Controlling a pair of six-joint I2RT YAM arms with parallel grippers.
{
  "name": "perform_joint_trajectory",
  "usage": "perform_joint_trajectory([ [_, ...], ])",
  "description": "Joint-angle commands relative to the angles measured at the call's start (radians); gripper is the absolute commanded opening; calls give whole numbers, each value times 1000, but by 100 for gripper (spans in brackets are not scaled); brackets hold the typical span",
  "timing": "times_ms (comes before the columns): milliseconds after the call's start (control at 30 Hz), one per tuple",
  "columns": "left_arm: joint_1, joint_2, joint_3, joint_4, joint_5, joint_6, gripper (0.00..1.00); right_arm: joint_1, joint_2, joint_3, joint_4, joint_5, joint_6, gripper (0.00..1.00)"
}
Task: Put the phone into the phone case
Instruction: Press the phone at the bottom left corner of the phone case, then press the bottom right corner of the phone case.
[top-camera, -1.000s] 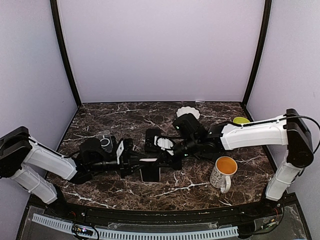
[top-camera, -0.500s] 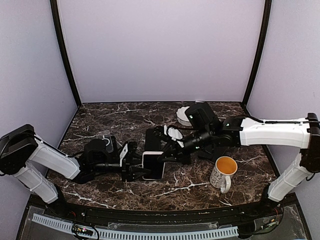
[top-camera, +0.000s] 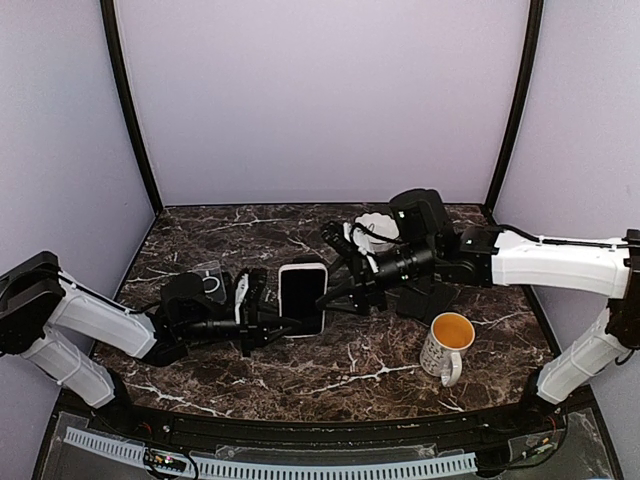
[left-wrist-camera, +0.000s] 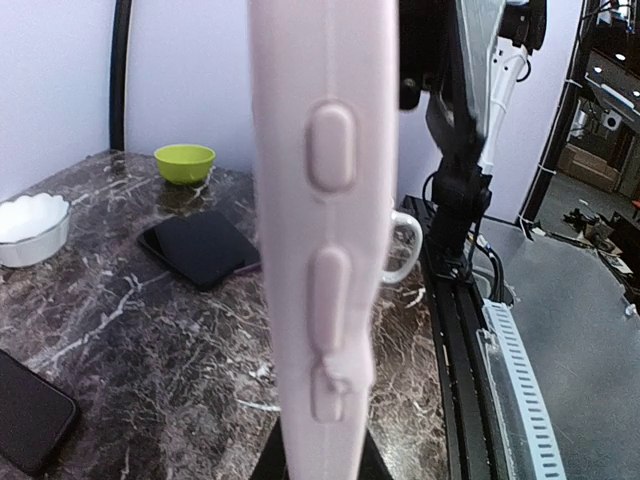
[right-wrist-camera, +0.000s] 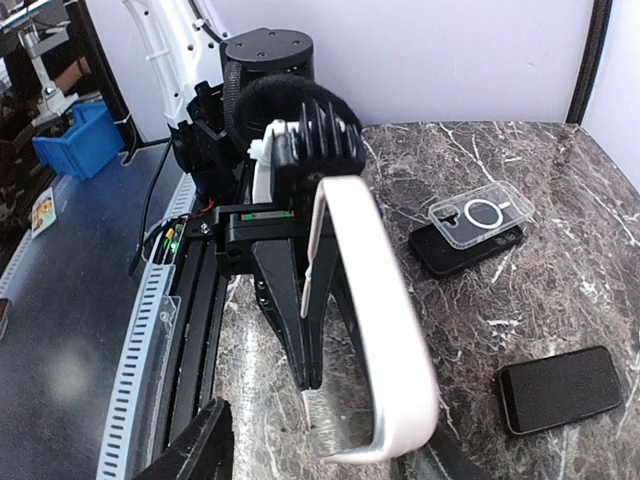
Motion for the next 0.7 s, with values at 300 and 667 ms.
perform_joint_trajectory([
  [300,7,-145,84,106,-9,-108,0,-8,17,-92,265,-92,160,41],
  [667,7,-168,95,113,5,-109,0,-7,44,-66,216,-114,120,0],
])
